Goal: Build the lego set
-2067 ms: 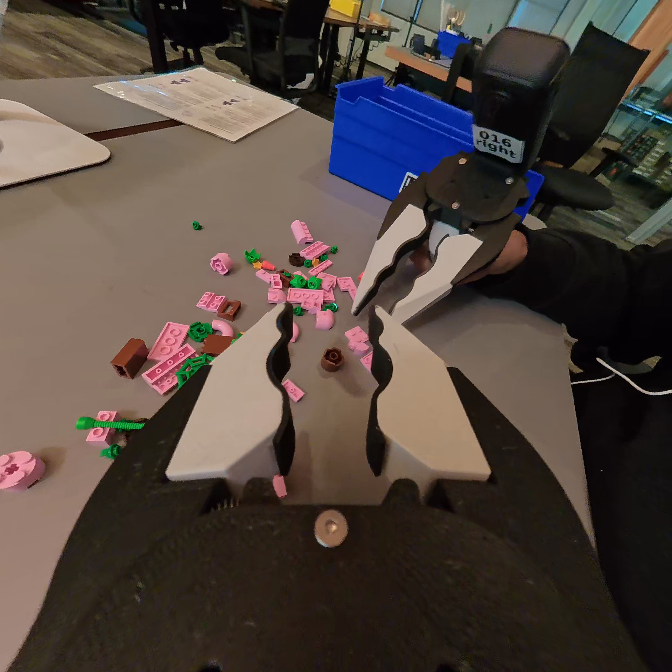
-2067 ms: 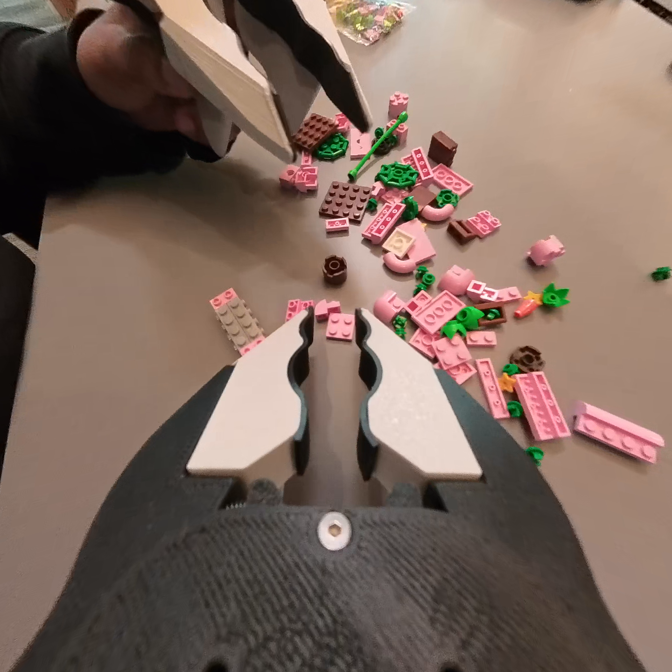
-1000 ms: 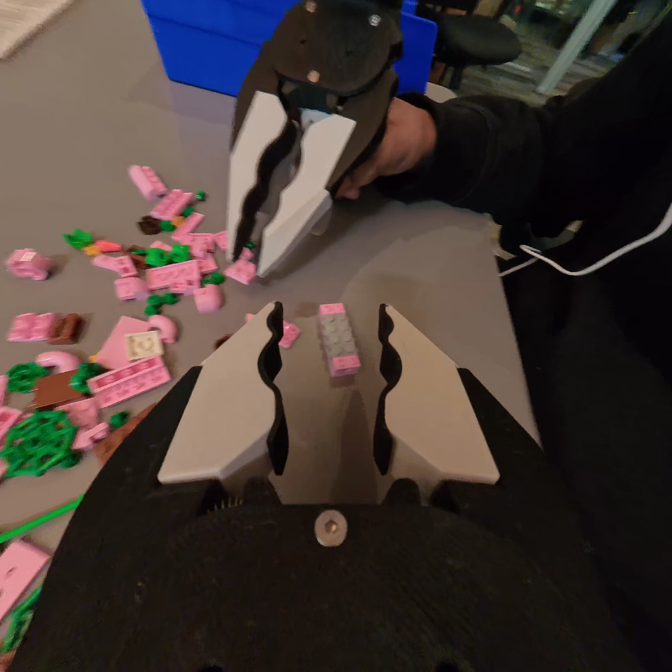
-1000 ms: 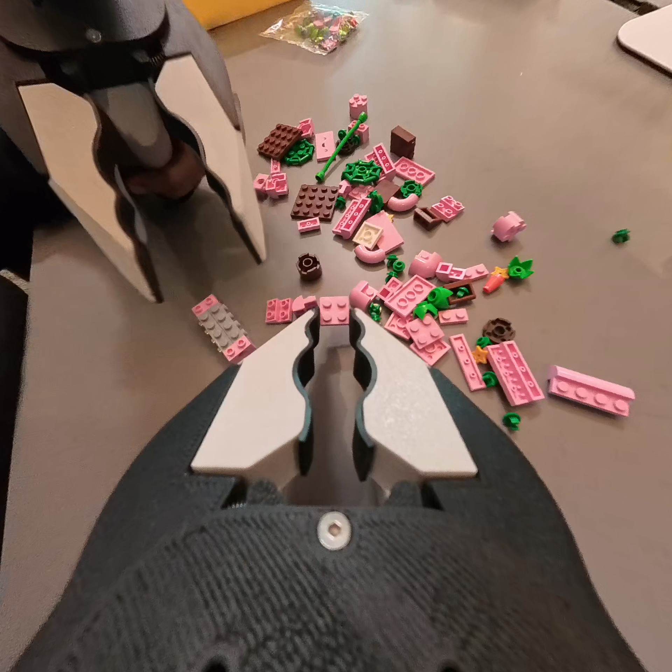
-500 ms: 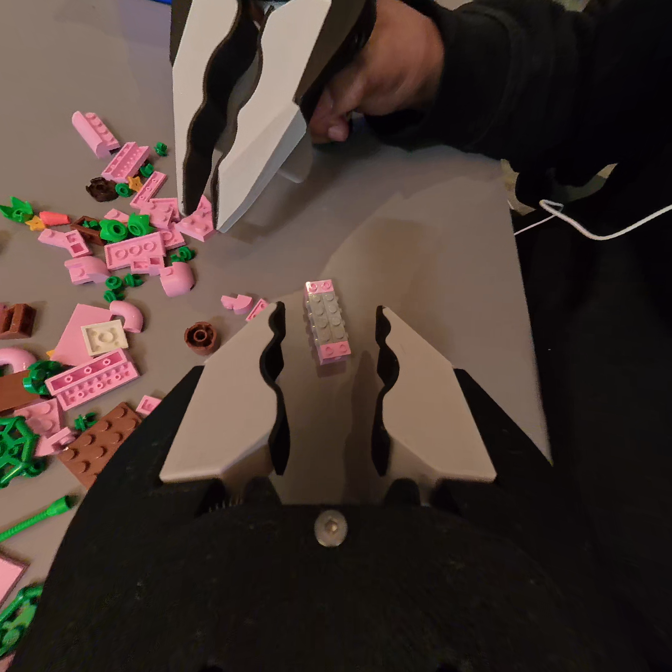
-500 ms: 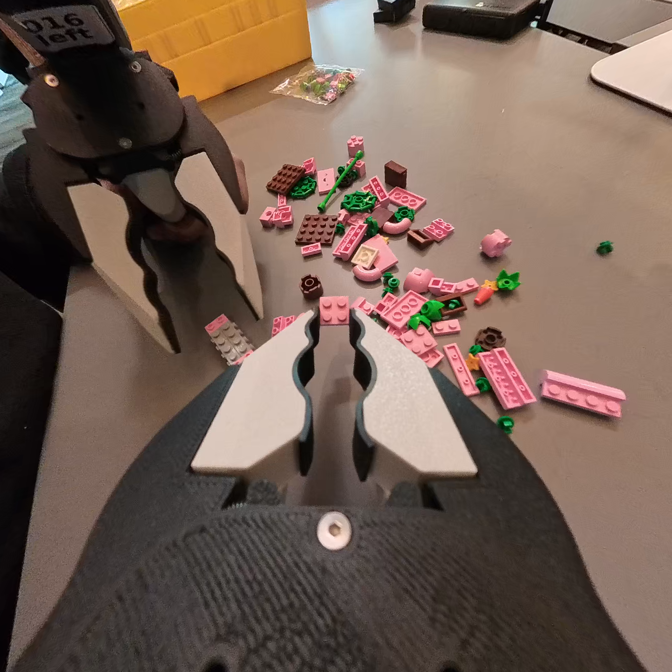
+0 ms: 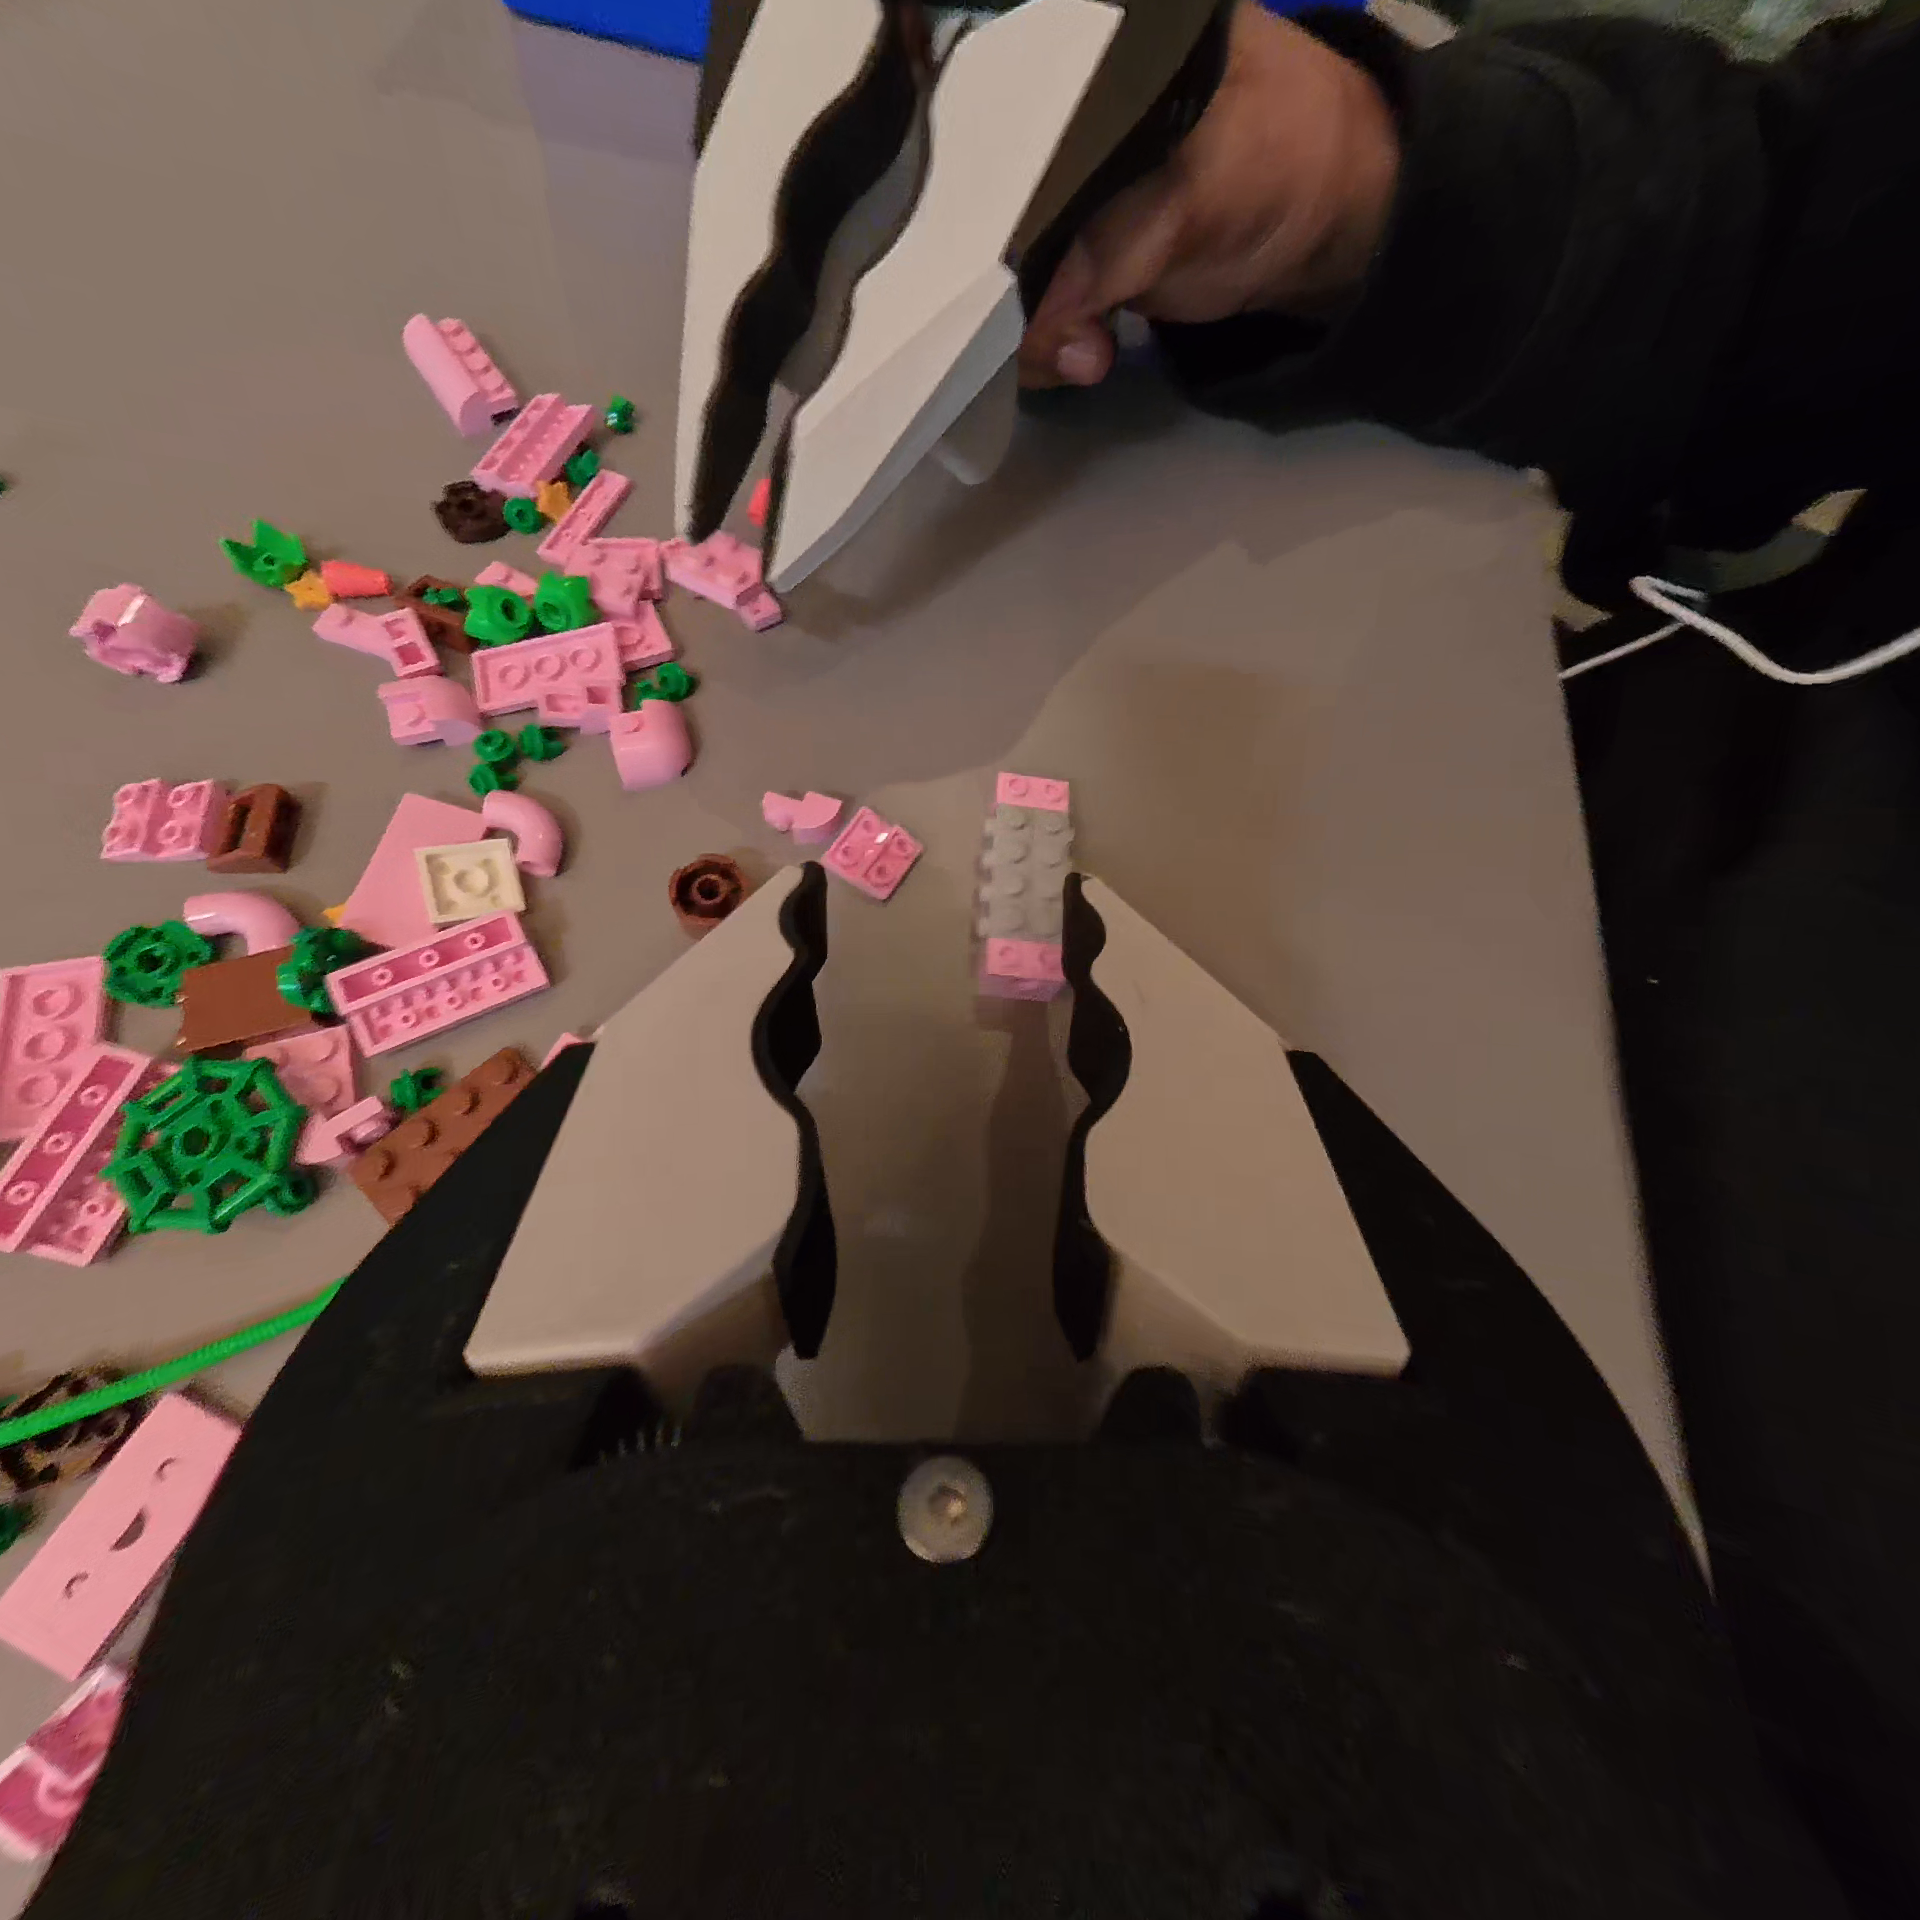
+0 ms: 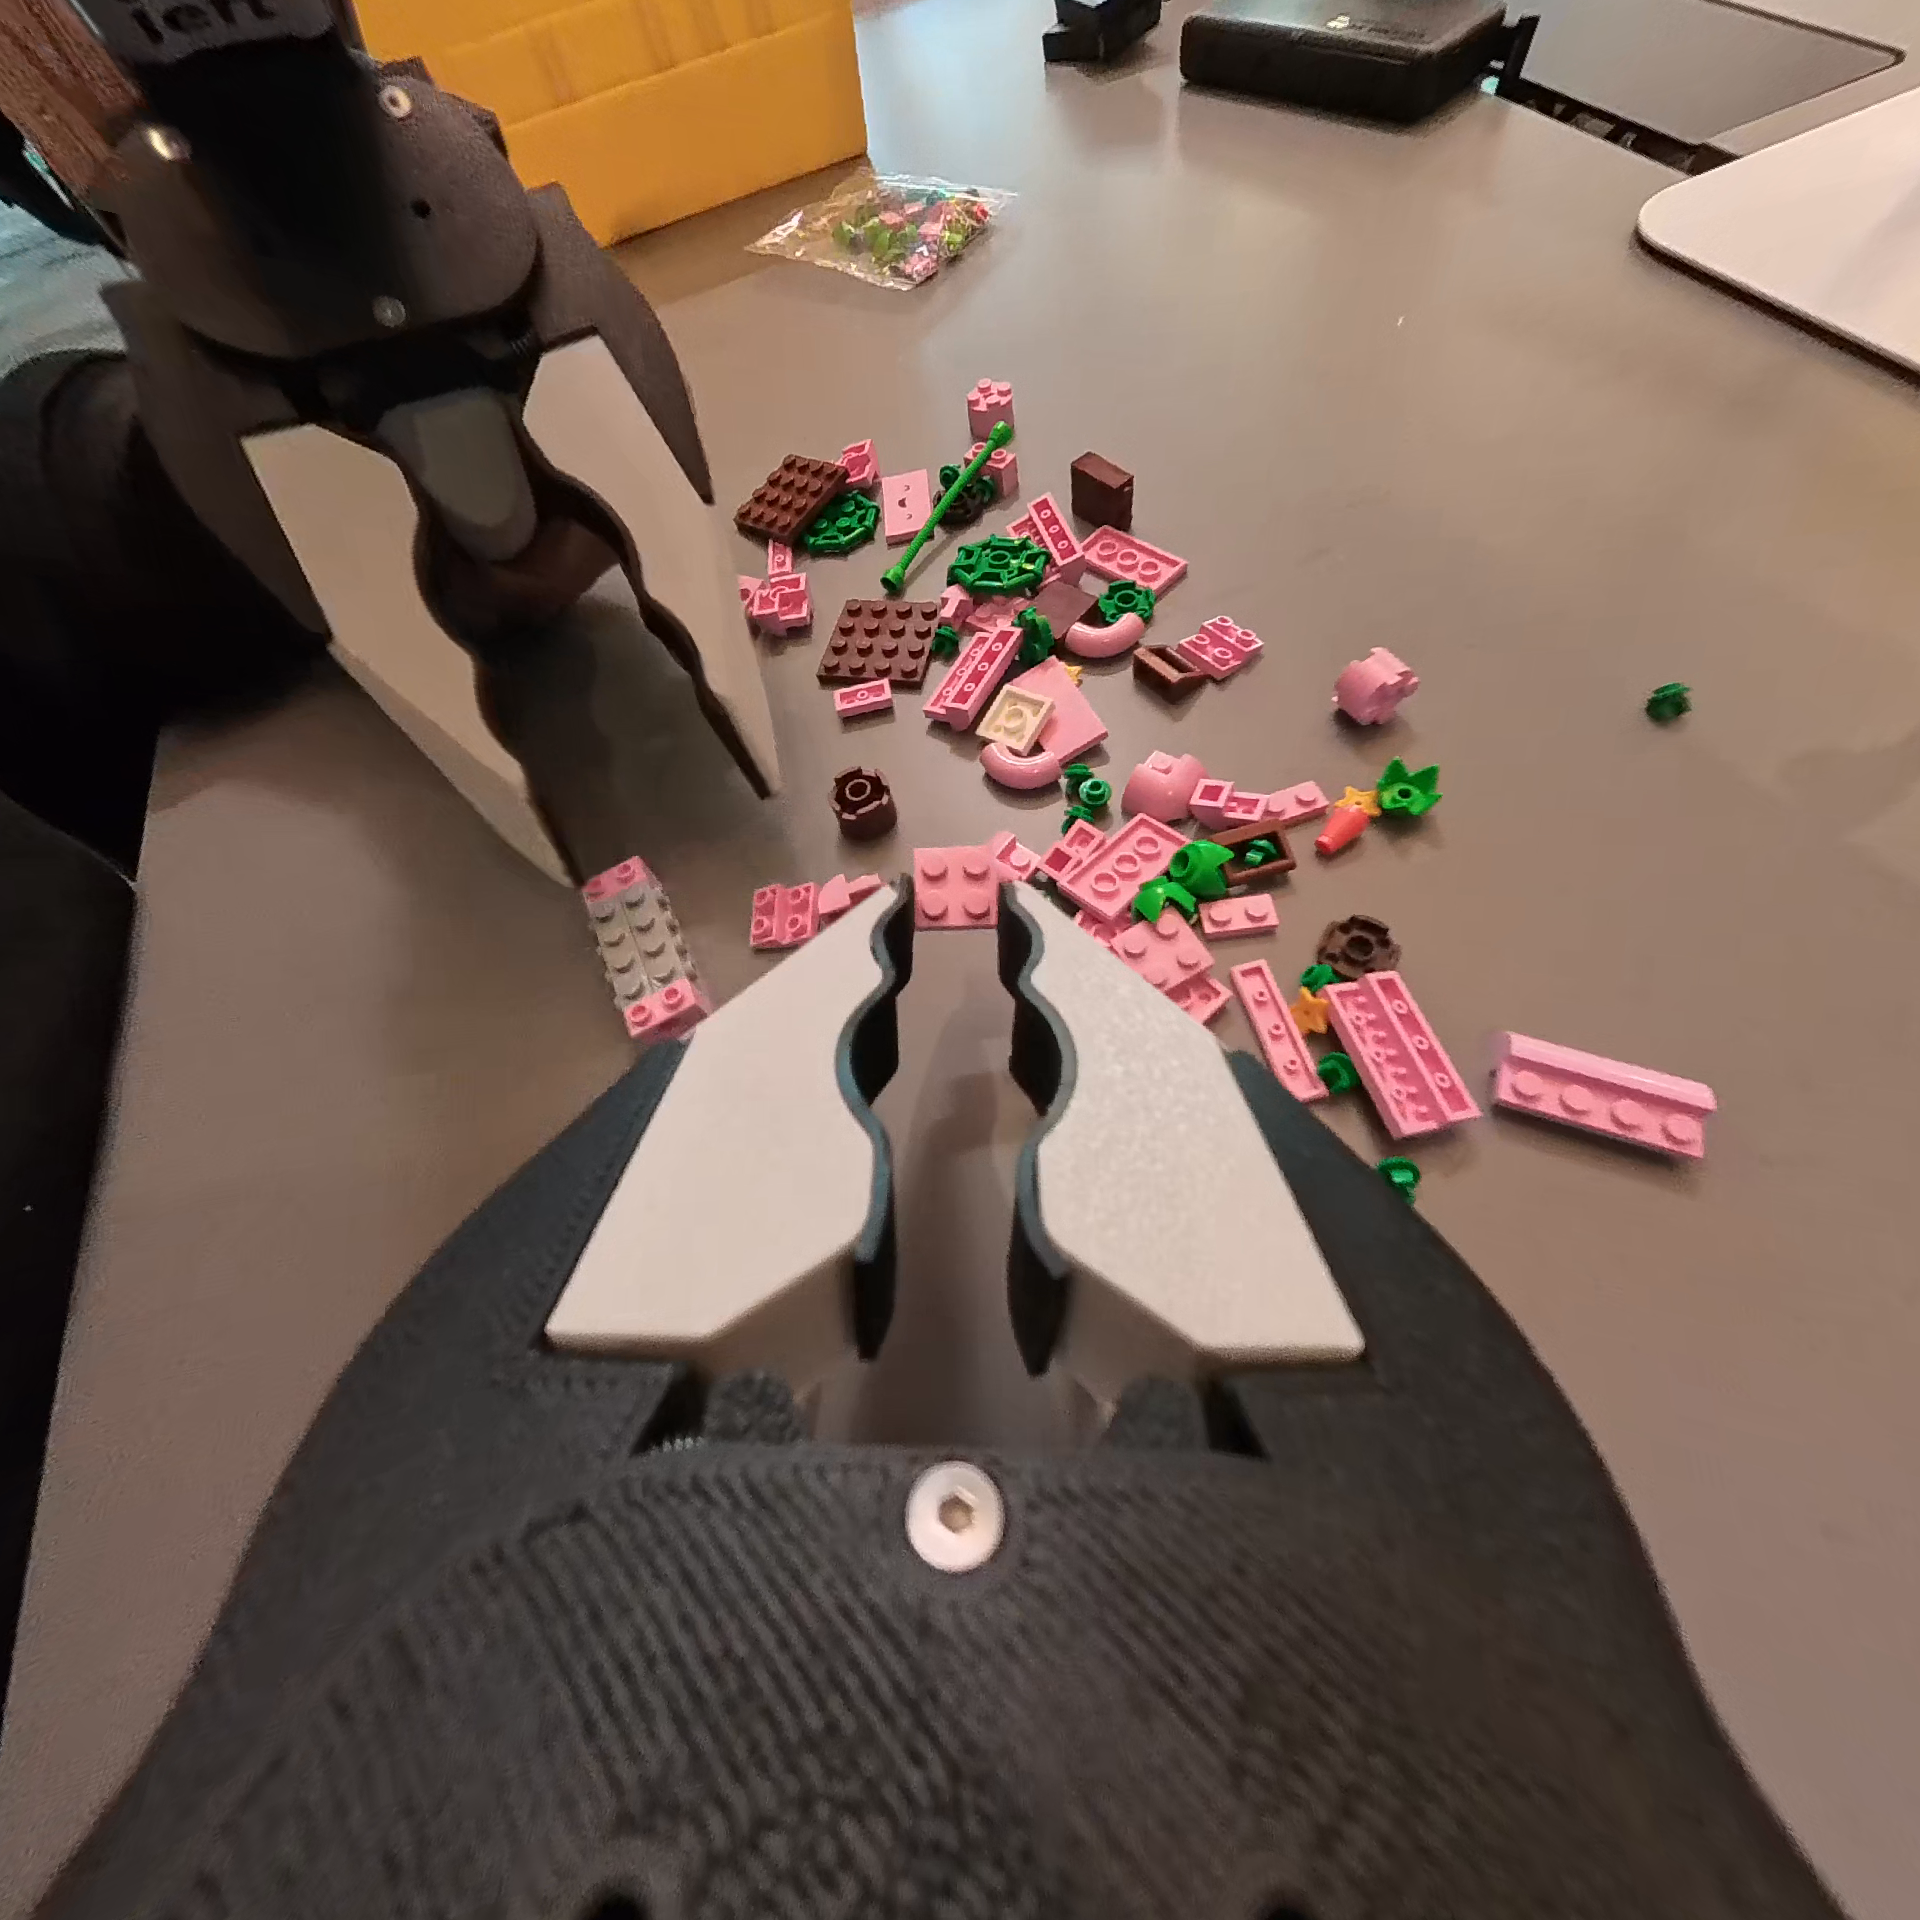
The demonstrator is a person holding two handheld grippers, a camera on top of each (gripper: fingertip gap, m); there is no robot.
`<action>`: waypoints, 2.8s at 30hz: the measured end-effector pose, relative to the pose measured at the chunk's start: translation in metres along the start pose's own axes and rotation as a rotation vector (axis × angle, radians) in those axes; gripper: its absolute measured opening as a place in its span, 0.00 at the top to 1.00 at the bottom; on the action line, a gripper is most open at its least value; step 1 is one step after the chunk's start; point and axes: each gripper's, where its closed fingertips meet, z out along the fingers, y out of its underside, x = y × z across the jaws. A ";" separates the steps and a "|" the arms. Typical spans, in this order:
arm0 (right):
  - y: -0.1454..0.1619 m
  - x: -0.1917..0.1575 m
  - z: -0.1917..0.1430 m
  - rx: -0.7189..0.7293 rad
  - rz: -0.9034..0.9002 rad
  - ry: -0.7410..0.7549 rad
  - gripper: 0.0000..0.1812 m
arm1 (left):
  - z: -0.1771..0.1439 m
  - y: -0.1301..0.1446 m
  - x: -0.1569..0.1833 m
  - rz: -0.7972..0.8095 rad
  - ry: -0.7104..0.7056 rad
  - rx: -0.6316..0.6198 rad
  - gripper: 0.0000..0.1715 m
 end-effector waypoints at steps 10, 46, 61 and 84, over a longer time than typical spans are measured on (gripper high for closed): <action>-0.008 -0.027 -0.004 0.031 -0.098 -0.109 0.92 | 0.000 0.009 0.015 0.017 0.095 -0.047 0.75; 0.020 -0.086 0.035 -0.201 -0.382 -0.265 0.92 | 0.009 0.025 0.015 0.071 0.060 -0.167 0.85; 0.011 -0.087 0.035 -0.155 -0.359 -0.265 0.95 | 0.010 0.025 0.015 0.068 0.062 -0.167 0.85; 0.017 -0.086 0.040 -0.262 -0.274 -0.261 1.00 | 0.010 0.025 0.015 0.074 0.058 -0.171 0.89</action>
